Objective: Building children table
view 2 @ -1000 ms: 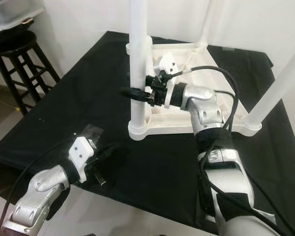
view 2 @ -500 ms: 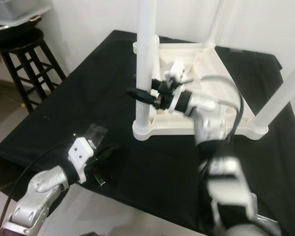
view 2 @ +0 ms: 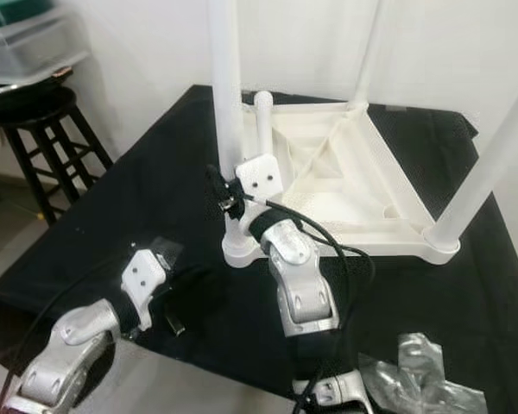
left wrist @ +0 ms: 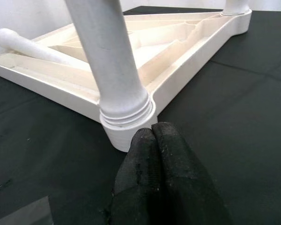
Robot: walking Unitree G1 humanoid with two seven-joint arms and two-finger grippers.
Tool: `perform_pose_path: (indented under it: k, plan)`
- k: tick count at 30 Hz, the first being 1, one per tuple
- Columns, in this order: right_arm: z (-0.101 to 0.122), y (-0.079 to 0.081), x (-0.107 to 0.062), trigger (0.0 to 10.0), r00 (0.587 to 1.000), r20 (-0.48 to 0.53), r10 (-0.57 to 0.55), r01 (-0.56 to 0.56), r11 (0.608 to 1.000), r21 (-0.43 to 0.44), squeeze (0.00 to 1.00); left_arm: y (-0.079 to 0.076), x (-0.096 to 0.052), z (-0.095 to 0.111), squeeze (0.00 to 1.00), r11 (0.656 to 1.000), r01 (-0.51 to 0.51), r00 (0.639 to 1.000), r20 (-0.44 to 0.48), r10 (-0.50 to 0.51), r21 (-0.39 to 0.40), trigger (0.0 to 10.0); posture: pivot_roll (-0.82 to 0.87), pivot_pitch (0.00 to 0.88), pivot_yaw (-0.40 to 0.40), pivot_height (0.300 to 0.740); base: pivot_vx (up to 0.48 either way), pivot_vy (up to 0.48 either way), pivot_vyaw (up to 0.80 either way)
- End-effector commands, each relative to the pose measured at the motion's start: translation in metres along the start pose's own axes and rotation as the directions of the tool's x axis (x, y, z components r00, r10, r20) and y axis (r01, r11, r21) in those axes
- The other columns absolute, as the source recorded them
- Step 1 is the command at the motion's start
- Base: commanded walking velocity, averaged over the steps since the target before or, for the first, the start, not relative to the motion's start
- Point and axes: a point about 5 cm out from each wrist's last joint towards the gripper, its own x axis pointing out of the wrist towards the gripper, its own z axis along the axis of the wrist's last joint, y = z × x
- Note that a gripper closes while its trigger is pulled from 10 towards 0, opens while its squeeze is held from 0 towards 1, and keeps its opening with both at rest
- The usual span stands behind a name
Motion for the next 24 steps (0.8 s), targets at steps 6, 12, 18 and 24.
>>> perform_pose_path:
  k: [6, 12, 18, 24]
  plan:
    - [-0.013, 0.013, -0.002, 10.0, 0.981, -0.08, 0.176, -0.17, 0.982, 0.076, 1.0, 0.001, -0.002, -0.002, 0.0, 1.0, 0.01, 1.0, -0.011, -0.01, 0.0, 10.0, 0.06, 0.11, 0.013, 0.74, 0.0, 0.0, 0.0]
    - [0.011, -0.007, 0.002, 10.0, 0.887, 0.004, 0.462, -0.462, 0.887, 0.0, 0.0, 0.0, -0.001, -0.001, 0.0, 1.0, 0.016, 1.0, -0.005, -0.016, 0.003, 10.0, 0.07, 0.11, 0.005, 0.74, 0.0, 0.0, 0.0]
    - [0.011, -0.026, 0.002, 10.0, 0.804, -0.043, 0.593, -0.594, 0.805, 0.002, 0.0, -0.001, 0.0, 0.0, 0.0, 1.0, 0.014, 1.0, -0.002, -0.014, 0.003, 10.0, 0.07, 0.109, -0.001, 0.74, 0.0, 0.0, 0.0]
    - [0.014, -0.045, 0.011, 7.9, 0.725, -0.063, 0.685, -0.683, 0.728, 0.056, 0.0, -0.002, 0.0, 0.0, 0.0, 1.0, 0.014, 1.0, 0.001, -0.014, 0.003, 10.0, 0.08, 0.108, -0.007, 0.74, 0.0, 0.0, 0.0]
